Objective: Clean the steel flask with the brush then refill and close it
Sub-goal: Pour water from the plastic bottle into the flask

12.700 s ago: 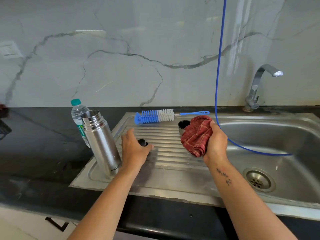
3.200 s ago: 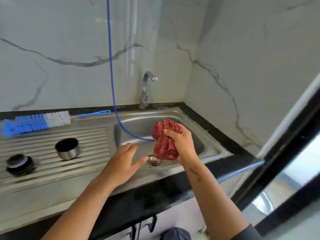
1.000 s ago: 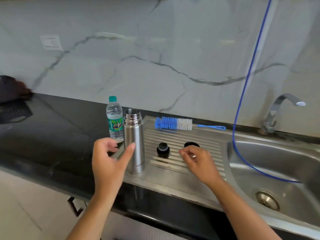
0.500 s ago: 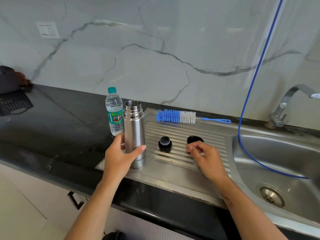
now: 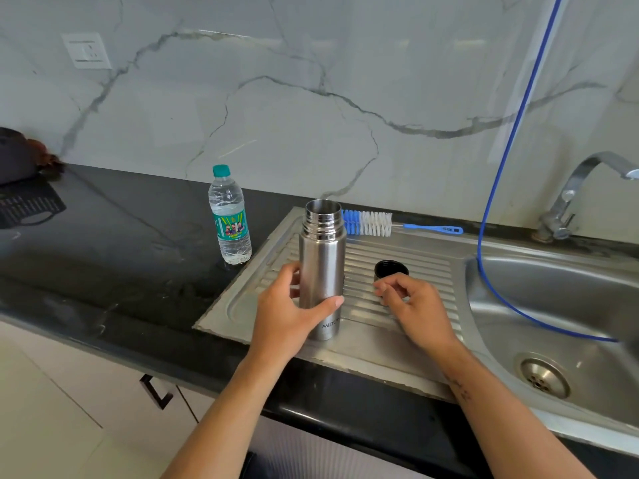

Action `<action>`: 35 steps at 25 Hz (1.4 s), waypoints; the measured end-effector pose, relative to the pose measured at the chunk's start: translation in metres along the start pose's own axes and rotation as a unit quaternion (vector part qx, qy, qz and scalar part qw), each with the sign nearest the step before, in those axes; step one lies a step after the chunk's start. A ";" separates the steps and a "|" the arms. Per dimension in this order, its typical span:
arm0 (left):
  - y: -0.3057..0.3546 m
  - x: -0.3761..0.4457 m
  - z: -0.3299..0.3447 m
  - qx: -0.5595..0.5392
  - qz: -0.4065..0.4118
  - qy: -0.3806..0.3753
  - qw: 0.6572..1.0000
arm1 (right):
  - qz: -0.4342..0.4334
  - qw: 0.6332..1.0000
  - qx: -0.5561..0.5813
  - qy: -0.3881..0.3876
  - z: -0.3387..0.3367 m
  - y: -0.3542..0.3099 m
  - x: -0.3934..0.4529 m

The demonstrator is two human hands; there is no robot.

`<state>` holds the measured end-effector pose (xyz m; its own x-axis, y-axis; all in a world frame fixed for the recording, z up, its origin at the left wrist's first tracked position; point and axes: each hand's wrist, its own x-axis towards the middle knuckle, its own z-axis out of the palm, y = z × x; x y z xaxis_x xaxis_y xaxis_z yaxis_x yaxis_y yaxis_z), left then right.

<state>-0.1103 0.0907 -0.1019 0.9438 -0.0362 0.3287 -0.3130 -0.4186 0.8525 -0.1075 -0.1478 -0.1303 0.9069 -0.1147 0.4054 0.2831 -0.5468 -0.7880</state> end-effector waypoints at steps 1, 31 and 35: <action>0.001 -0.002 0.000 -0.003 0.001 -0.004 1.000 | 0.002 1.000 0.000 0.000 0.000 0.000 0.000; -0.055 0.085 -0.111 0.029 0.005 0.185 0.982 | 0.006 0.999 0.038 0.001 0.002 -0.010 -0.002; -0.029 0.025 -0.118 -0.008 0.016 0.151 0.988 | -0.005 0.996 0.090 -0.008 -0.002 -0.023 -0.009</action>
<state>-0.0901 0.2090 -0.0708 0.8590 0.2254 0.4597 -0.3459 -0.4065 0.8456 -0.1232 -0.1355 -0.1149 0.9083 -0.0966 0.4070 0.3416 -0.3903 -0.8550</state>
